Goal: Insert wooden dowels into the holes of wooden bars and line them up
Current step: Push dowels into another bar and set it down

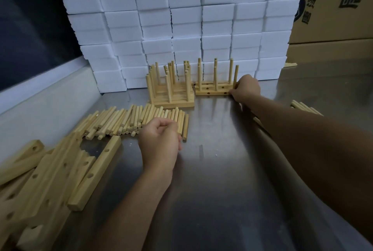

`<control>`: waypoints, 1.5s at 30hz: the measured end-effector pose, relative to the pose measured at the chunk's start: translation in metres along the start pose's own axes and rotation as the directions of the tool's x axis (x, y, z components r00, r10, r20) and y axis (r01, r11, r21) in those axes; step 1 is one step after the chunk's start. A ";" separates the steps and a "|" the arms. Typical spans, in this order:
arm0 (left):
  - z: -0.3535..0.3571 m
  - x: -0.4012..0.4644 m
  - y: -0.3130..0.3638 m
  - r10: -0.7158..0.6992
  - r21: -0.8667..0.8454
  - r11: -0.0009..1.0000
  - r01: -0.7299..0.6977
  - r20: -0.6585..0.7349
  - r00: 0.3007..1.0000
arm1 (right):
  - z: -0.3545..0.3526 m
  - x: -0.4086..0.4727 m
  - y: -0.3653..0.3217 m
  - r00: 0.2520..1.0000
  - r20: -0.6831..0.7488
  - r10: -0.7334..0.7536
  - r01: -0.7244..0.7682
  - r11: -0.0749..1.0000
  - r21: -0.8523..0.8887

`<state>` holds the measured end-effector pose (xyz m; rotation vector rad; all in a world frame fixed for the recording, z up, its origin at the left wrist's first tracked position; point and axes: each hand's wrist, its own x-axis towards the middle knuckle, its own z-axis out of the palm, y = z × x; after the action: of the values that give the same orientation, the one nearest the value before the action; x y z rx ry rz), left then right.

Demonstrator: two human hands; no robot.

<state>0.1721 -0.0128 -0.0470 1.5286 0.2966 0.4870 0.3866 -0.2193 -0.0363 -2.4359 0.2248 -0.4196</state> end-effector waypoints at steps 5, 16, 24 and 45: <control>0.001 0.000 -0.002 0.014 0.036 0.999 -0.014 -0.005 1.000 | 0.008 0.005 -0.002 0.998 -0.055 0.004 -0.002 1.000 0.029; 0.003 0.000 -0.002 0.020 0.055 0.998 -0.020 -0.006 1.000 | 0.016 0.008 -0.010 0.996 -0.084 -0.005 0.000 0.998 -0.063; 0.003 0.001 -0.003 0.018 0.052 0.998 -0.017 -0.008 1.000 | 0.011 -0.018 -0.022 0.998 0.032 -0.048 0.053 0.986 -0.161; 0.001 -0.006 0.004 -0.004 0.078 0.997 0.004 0.002 1.000 | 0.000 -0.127 -0.025 0.965 0.190 -0.180 0.223 0.946 -0.234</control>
<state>0.1671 -0.0167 -0.0434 1.6040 0.3205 0.4752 0.2690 -0.1669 -0.0514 -2.7430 -0.0490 -0.2867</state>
